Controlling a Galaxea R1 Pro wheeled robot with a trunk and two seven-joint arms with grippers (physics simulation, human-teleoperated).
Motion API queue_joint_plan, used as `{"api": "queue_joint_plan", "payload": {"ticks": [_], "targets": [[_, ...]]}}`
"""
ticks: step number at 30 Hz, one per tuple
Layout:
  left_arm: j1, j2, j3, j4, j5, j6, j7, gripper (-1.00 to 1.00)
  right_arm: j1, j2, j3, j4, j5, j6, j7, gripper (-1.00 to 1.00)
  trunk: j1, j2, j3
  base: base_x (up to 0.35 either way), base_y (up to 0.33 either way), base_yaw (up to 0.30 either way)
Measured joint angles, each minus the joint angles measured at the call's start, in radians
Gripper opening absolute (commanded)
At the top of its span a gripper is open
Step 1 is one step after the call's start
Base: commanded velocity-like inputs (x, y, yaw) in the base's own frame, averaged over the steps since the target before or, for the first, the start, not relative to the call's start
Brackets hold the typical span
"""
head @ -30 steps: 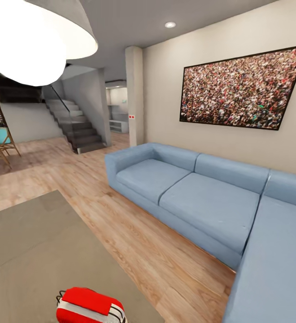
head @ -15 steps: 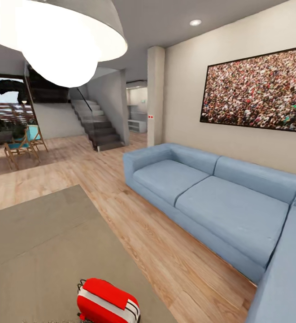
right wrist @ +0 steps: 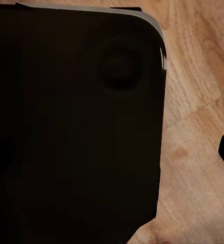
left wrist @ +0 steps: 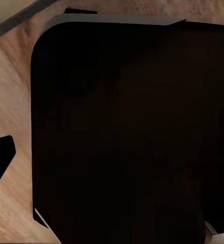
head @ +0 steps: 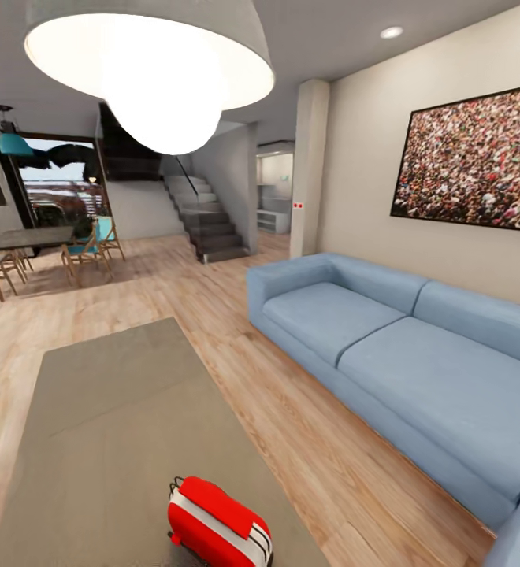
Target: Turn on the radio receiver that's on the table in the living room.
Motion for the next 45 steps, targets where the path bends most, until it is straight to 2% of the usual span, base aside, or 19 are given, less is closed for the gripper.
{"api": "queue_joint_plan", "payload": {"ticks": [29,45], "targets": [[0.0,0.0,0.0,0.0,0.0,0.0,0.0,1.0,0.0,0.0,0.001,0.001,0.002,0.001,0.0,1.0,0.0,0.0,0.0,0.0,0.0,0.268],[0.0,0.0,0.0,0.0,0.0,0.0,0.0,1.0,0.0,0.0,0.001,0.0,0.0,0.002,0.0,1.0,0.0,0.0,0.0,0.0,0.0,0.012]]}}
